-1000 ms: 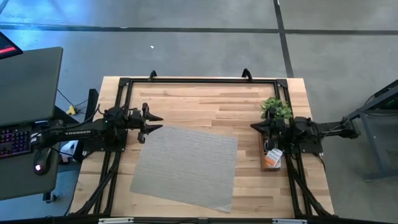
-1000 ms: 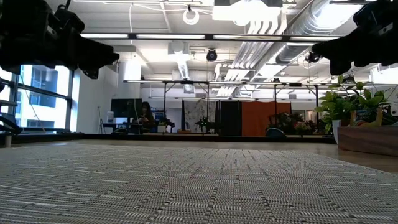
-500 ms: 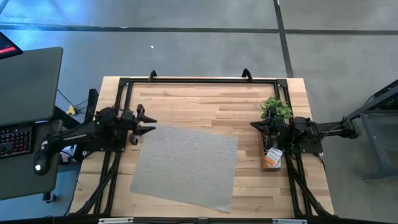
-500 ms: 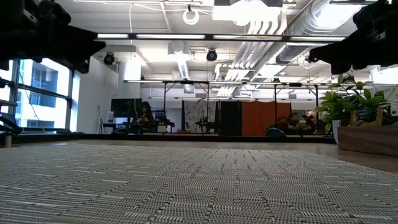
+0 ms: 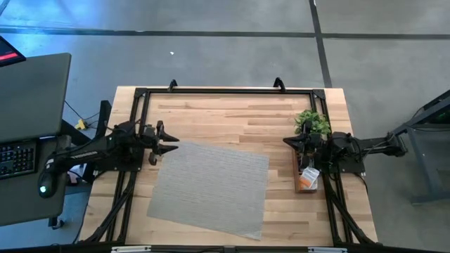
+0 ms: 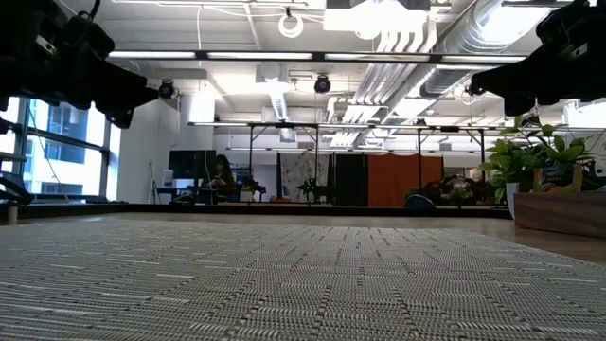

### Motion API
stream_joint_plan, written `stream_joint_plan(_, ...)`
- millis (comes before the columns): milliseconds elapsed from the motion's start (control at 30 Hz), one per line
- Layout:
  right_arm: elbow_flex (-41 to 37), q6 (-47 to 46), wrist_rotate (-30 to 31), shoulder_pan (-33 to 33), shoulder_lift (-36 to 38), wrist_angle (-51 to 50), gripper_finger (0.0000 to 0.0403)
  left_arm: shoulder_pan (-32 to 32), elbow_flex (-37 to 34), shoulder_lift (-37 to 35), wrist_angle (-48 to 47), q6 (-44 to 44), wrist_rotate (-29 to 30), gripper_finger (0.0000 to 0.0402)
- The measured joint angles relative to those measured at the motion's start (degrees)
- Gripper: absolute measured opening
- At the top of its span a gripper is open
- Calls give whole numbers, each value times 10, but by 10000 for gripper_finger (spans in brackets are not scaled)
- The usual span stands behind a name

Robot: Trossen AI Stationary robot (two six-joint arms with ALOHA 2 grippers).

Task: Pick & Place Tea
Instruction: Return to Home Position

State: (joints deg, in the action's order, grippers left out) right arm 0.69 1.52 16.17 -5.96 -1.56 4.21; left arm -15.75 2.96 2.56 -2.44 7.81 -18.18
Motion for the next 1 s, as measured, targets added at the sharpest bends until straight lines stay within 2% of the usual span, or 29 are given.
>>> stream_joint_plan(1000, 0, 0, 0, 0, 0, -1, 6, 0, -1, 3, -4, 0, 14, 142)
